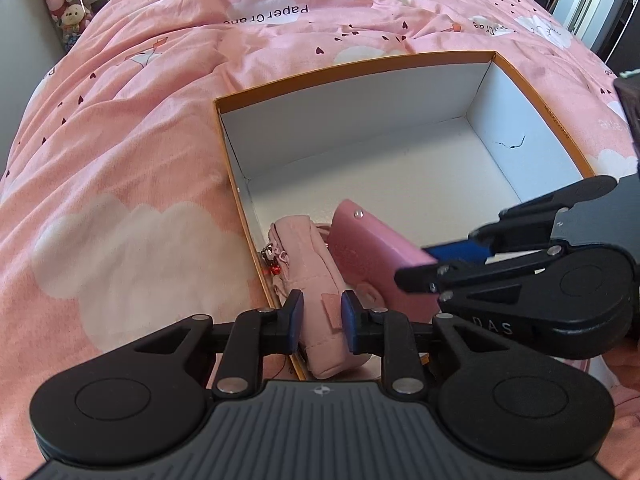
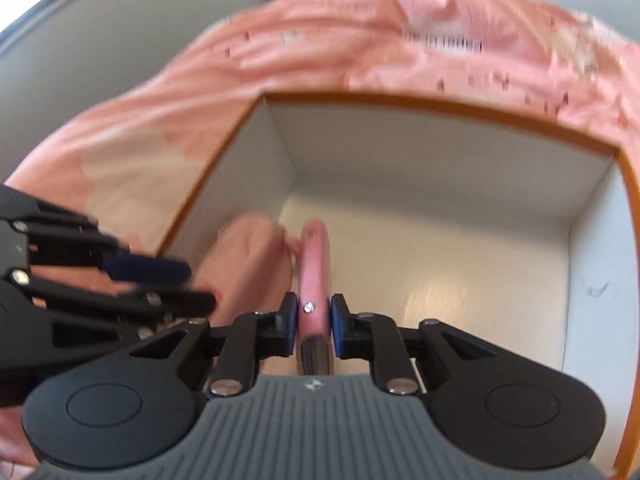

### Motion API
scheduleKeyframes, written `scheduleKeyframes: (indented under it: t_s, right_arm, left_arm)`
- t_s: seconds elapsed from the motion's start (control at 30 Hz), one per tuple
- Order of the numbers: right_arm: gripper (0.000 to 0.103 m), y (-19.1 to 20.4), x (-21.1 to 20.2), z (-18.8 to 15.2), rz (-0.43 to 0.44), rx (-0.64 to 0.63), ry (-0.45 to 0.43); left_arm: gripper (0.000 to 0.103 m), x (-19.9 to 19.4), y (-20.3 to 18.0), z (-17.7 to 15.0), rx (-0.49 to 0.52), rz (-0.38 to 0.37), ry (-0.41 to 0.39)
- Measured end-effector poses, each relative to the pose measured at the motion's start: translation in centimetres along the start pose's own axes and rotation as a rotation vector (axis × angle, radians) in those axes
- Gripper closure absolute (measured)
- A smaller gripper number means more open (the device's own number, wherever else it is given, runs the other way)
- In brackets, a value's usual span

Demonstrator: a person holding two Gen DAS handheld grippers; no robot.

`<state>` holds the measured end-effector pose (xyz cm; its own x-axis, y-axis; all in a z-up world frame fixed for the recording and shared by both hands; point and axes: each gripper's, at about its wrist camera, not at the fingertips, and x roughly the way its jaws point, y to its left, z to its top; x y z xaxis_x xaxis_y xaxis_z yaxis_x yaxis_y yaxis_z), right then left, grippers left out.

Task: Organize objects
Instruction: 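Stand the pink wallet upright beside the pouch and open the right tool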

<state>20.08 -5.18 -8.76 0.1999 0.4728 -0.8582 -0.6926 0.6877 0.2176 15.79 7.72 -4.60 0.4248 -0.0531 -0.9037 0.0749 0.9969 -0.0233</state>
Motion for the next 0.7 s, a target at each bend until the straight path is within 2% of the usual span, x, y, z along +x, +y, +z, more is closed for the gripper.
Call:
scheduleKeyframes:
  t_s: [0.07, 0.13, 0.27, 0.4, 0.47, 0.6, 0.7]
  right_arm:
    - [0.084, -0.7, 0.3, 0.0, 0.051, 0.024, 0.037]
    - [0.079, -1.1, 0.4, 0.3, 0.084, 0.035, 0.040]
    - [0.077, -1.8, 0.4, 0.9, 0.167, 0.128, 0.059]
    - [0.090, -2.3, 1.1, 0.9, 0.253, 0.238, 0.094]
    - [0.097, -2.2, 1.6, 0.8, 0.268, 0.280, 0.098]
    - [0.098, -2.2, 2.5, 0.4, 0.308, 0.357, 0.097]
    - [0.097, -2.2, 2.2, 0.3, 0.309, 0.358, 0.093]
  left_arm:
    - [0.075, 0.0, 0.0, 0.0, -0.001, -0.002, -0.001]
    - [0.075, 0.0, 0.1, -0.1, -0.002, -0.006, -0.002]
    - [0.076, -0.1, 0.2, -0.1, -0.001, -0.012, -0.005]
    - [0.076, -0.1, 0.4, -0.2, 0.000, -0.025, -0.008]
    - [0.076, -0.2, 0.6, -0.3, -0.008, -0.040, -0.008]
    - [0.076, -0.2, 0.6, -0.5, 0.001, -0.047, -0.011]
    - [0.076, -0.5, 0.5, -0.7, -0.002, -0.053, -0.034]
